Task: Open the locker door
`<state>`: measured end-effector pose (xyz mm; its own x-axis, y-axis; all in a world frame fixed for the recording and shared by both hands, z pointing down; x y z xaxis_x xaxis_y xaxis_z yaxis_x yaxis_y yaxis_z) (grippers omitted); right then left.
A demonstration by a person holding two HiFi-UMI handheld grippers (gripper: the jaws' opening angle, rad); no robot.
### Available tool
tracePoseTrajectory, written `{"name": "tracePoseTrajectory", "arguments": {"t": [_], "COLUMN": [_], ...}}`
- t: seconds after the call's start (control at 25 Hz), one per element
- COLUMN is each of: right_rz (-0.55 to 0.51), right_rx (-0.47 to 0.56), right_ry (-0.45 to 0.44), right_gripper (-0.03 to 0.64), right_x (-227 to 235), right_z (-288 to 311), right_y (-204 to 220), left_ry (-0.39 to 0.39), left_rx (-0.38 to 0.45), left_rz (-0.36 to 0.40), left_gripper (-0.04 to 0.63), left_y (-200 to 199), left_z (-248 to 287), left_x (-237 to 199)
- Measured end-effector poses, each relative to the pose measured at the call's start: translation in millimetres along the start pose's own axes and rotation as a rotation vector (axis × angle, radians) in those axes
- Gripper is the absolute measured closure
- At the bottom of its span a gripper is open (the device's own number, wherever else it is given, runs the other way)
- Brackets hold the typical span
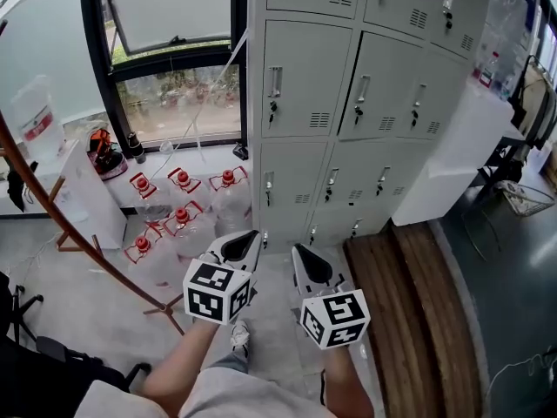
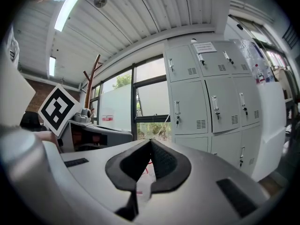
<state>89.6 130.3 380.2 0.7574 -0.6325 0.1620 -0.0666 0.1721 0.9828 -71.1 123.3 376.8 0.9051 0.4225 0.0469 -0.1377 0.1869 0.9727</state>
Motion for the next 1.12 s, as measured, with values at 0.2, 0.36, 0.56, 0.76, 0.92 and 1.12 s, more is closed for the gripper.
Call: {"name": "tracePoseTrajectory", "arguments": {"t": [0.2, 0.36, 0.56, 0.76, 0.92, 1.12], "right_rz": [-0.011, -0.026, -0.039, -0.038, -0.042, -0.054], "right_rx": [-0.002, -0.011, -0.02, -0.027, -0.035, -0.021], "right_ry": [0.01, 0.018, 0.03, 0.04, 0.057, 0.074], "right_gripper": [0.617, 0.617, 0.617, 0.617, 0.617, 0.617], "right_x": [11.8, 21.5, 29.0, 34.6, 39.6, 39.2], "right_z": [32.4, 66.0, 112.5, 155.7, 185.0, 220.8], "right_y": [-4.8, -11.4, -25.7, -38.3, -45.3, -58.8], "left_ry": [0.013, 0.024, 0.045, 0.068, 0.092, 0.118], "left_rx": [0.007, 0.021, 0.026, 0.026, 0.029, 0.05], "left_rz": [-0.006, -0.018, -0.019, -0.024, -0.033, -0.02], "left_gripper": [0.591, 0.591, 0.591, 0.591, 0.591, 0.591], "left_y": [-3.1, -9.4, -22.1, -31.5, -35.3, -44.6], "left_z": [29.7, 56.1, 85.5, 111.2, 130.2, 143.2], "left_x": [-24.0, -51.2, -91.5, -127.6, -153.5, -182.0]}}
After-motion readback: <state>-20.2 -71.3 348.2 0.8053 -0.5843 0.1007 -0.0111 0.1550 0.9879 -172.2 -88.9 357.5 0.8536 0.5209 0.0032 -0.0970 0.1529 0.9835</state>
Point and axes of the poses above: the fingertips, and each gripper's own axes: z forward along the fingers, x to its right, y out of its underside, the point moved 8 cm from there along -z, backward along the fingers, and after that the axes turned 7 degrees about z, right-handed, at the moved point
